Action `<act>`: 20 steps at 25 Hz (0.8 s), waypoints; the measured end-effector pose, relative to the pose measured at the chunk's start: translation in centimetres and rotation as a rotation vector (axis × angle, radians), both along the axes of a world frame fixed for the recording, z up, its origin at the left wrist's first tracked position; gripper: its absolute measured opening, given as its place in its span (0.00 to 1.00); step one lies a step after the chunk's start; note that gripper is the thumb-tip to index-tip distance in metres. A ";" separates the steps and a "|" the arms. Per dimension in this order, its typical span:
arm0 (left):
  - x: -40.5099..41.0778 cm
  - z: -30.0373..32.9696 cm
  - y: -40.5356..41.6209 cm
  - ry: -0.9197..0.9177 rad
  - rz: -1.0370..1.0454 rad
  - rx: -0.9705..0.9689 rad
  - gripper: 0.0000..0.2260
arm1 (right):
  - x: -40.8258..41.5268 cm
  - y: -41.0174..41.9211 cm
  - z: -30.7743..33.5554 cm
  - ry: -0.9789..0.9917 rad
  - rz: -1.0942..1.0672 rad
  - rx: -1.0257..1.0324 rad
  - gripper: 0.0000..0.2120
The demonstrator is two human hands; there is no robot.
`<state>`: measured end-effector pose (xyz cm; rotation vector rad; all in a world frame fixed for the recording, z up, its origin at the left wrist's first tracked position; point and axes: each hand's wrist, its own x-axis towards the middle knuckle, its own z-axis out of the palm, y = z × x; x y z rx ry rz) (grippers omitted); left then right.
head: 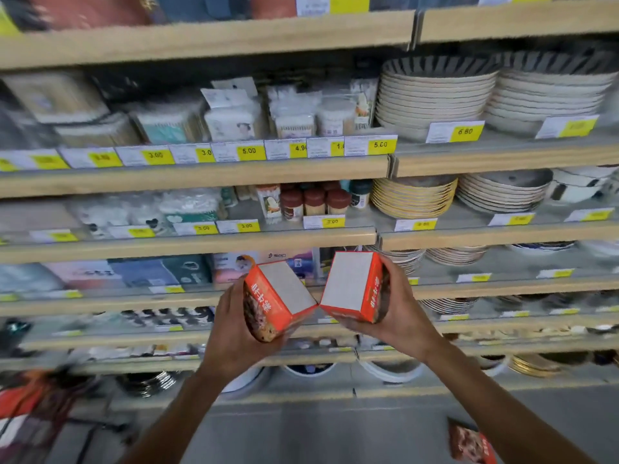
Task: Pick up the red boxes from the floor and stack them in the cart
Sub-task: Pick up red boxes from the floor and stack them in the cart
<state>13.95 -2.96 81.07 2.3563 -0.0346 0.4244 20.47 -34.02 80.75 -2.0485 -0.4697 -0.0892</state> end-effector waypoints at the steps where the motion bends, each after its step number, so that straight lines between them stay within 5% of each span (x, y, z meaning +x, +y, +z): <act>1: -1.1 -0.1 1.0 -0.003 0.053 0.001 0.57 | 0.3 1.3 0.1 0.012 0.048 -0.004 0.62; 20: -25.6 -1.0 28.1 -0.130 0.788 -0.139 0.57 | -7.7 39.2 0.4 -0.018 0.767 -0.084 0.66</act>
